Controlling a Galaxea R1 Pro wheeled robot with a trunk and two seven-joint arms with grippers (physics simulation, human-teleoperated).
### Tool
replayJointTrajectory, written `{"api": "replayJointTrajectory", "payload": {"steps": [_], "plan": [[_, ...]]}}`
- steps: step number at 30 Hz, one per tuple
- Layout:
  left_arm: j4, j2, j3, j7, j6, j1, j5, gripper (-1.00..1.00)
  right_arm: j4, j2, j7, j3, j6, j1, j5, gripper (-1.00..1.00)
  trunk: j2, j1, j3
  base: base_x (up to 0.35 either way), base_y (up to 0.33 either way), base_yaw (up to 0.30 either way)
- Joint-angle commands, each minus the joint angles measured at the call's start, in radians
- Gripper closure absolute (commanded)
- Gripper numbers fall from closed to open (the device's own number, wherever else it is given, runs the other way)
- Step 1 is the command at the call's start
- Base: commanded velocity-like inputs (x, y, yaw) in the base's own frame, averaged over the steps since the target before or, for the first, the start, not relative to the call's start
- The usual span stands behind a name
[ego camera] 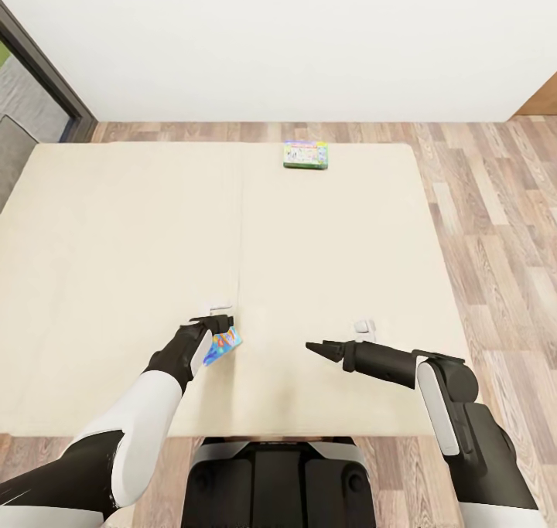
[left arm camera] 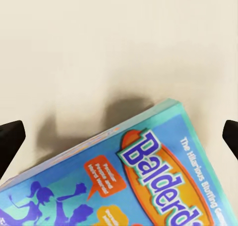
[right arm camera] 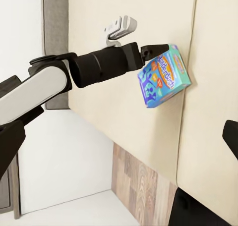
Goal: Put all the toys in the child's room - the three board games (two on the bed and one on the table), the two jigsaw puzzles on the table, and the tennis ball on the table - inside the toy box on the table in the child's room.
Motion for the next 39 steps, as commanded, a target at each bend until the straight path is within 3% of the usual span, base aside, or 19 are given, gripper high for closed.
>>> {"api": "replayJointTrajectory", "payload": {"steps": [1, 26, 39], "plan": [[-0.002, -0.002, 0.007, -0.002, 0.005, 0.000, -0.010, -1.00, 0.000, 0.000, 0.005, -0.001, 0.004, 0.000, 0.002, -1.00, -0.002, 0.000, -0.003, 0.000, 0.000, 0.000], [-0.003, -0.002, 0.007, 0.003, 0.005, -0.002, -0.010, -1.00, 0.000, 0.001, 0.005, -0.001, 0.003, 0.000, 0.003, -1.00, -0.002, 0.000, -0.044, 0.000, 0.000, 0.000], [-0.001, -0.001, 0.009, 0.002, 0.022, -0.002, -0.010, -1.00, 0.000, 0.000, 0.006, -0.002, -0.026, 0.001, 0.002, -1.00, -0.002, 0.000, -0.047, 0.000, 0.000, 0.000]]}}
